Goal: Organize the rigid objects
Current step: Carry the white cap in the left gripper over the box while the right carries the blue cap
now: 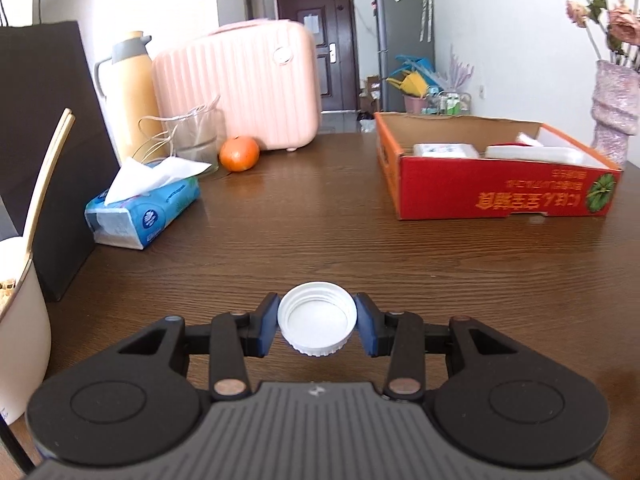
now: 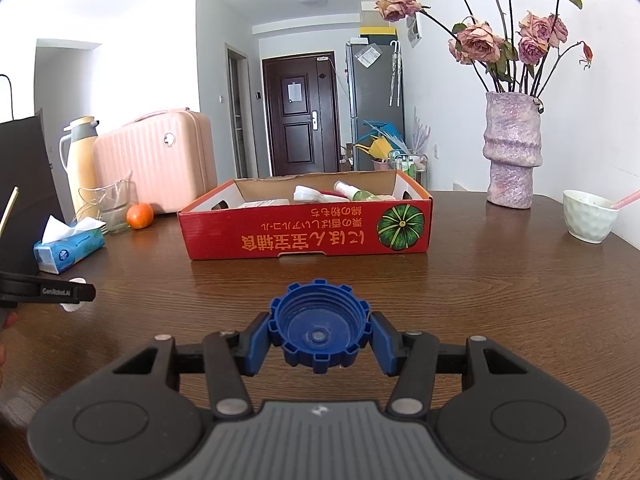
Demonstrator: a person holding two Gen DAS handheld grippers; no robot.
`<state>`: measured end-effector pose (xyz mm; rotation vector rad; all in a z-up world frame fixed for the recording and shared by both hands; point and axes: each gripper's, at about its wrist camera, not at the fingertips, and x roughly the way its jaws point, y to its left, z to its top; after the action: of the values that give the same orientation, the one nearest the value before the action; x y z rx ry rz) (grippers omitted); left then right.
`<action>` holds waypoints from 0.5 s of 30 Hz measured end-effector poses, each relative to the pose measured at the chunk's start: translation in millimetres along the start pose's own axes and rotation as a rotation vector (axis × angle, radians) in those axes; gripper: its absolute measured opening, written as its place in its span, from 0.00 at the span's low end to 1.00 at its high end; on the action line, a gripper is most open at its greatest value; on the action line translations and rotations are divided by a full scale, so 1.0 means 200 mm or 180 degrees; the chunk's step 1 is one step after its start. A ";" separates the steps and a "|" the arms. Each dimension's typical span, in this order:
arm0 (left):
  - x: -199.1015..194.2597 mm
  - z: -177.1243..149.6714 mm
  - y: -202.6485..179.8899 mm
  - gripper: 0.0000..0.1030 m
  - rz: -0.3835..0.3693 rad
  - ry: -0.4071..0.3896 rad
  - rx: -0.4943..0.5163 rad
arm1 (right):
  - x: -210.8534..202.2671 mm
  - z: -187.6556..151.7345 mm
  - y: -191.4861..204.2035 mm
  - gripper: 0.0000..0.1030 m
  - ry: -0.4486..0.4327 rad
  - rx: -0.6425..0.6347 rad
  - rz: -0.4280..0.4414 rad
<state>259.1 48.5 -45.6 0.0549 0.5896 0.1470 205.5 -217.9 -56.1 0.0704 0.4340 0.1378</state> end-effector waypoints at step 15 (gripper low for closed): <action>-0.20 -0.03 -0.25 0.40 -0.0357 -0.0187 0.0110 | -0.03 0.02 0.01 0.50 -0.0051 -0.0065 0.0074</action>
<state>228.6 -7.5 -34.0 0.0591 0.5353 0.0262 201.8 -216.7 -48.9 0.0565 0.4159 0.1644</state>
